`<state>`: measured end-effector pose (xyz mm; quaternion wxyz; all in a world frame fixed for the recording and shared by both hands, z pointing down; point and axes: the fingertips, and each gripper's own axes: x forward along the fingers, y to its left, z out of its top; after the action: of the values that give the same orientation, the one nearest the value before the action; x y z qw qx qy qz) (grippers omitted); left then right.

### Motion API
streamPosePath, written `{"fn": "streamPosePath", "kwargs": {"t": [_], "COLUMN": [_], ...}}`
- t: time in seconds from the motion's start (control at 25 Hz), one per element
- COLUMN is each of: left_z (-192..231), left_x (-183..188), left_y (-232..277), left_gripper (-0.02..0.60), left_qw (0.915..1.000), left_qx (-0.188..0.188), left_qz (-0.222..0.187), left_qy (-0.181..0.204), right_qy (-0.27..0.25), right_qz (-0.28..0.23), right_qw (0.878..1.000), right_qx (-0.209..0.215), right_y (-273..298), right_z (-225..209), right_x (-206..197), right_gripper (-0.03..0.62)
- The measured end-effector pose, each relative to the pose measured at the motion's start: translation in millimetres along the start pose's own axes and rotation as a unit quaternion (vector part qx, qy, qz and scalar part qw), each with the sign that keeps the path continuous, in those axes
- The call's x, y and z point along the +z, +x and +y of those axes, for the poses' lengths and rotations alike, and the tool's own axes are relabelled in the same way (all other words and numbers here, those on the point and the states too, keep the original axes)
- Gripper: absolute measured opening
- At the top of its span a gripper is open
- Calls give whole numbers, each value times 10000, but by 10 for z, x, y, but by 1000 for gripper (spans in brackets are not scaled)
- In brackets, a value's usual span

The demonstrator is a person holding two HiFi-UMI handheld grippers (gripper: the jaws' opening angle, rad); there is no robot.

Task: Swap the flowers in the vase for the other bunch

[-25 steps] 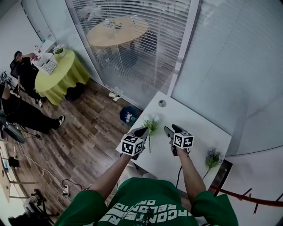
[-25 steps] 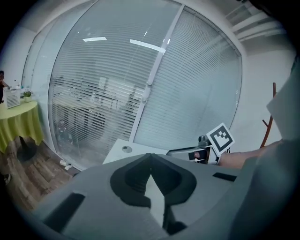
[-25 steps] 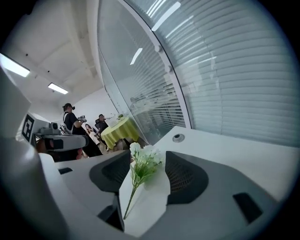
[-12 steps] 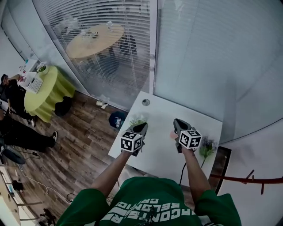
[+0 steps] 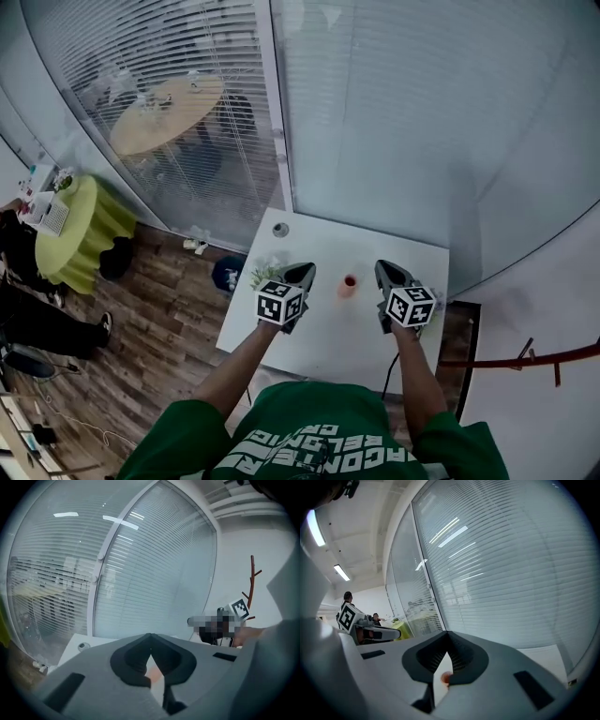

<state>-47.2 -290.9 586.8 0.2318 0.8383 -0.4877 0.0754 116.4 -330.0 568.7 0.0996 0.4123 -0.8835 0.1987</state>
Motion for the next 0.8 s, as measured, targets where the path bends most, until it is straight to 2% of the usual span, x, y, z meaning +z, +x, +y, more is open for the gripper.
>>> {"fn": "streamPosePath", "kwargs": {"t": [0.24, 0.56, 0.8], "left_z": [-176, -263, -253], "left_x": [33, 12, 27], "left_y": [181, 249, 244], "left_gripper": [8, 8, 8], "left_qw": [9997, 9994, 9994], "left_qx": [-166, -243, -325], "left_qz": [44, 59, 47], "left_qy": [150, 258, 77], "right_qy": [1, 80, 102], "right_qz": [-66, -50, -19], "right_qw": [9998, 9996, 9996], "right_qx": [-201, -249, -246], "right_y": [-227, -284, -269], "right_z": [-190, -290, -290], "right_x": [-39, -113, -135], "right_gripper": [13, 13, 14]}}
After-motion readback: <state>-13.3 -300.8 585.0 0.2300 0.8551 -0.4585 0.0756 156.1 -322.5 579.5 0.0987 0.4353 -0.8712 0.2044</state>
